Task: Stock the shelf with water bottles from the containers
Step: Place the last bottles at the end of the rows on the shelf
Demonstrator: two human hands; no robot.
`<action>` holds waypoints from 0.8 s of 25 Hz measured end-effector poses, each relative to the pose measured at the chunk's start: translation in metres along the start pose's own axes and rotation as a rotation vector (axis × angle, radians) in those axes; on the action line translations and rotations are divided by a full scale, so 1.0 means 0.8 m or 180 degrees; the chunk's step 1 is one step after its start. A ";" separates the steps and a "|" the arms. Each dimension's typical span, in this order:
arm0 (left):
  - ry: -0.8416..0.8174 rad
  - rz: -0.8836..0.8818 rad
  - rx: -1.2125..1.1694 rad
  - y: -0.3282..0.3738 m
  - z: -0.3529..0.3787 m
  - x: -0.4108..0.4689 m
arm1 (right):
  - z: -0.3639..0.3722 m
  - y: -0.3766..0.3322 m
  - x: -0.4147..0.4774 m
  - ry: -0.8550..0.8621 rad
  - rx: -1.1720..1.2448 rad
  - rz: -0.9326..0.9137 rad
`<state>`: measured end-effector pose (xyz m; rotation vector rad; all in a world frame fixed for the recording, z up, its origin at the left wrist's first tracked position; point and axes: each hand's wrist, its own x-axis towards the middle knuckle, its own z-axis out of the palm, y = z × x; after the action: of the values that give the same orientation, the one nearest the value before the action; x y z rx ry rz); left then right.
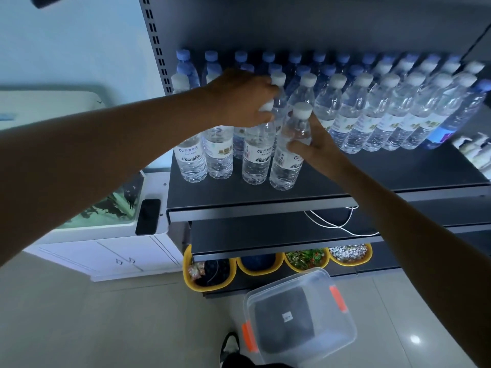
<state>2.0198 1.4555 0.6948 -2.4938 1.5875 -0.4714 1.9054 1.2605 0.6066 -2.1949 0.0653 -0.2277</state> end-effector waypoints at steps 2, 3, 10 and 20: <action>-0.0016 -0.0042 -0.0279 0.002 0.006 0.002 | -0.007 0.005 -0.004 0.0052 0.0066 -0.0075; -0.0032 -0.0026 -0.0476 0.001 0.008 0.002 | -0.010 0.009 -0.006 0.0073 0.0176 -0.0114; 0.0409 -0.0284 -0.1608 0.003 0.033 -0.014 | -0.010 0.003 -0.015 0.0477 -0.0206 0.0041; 0.0389 -0.0858 -0.0006 0.027 0.009 -0.009 | -0.003 -0.007 -0.004 0.0690 -0.1108 -0.0006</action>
<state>2.0009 1.4525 0.6805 -2.7415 1.2918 -0.6684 1.9016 1.2624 0.6123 -2.5071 0.2391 -0.4858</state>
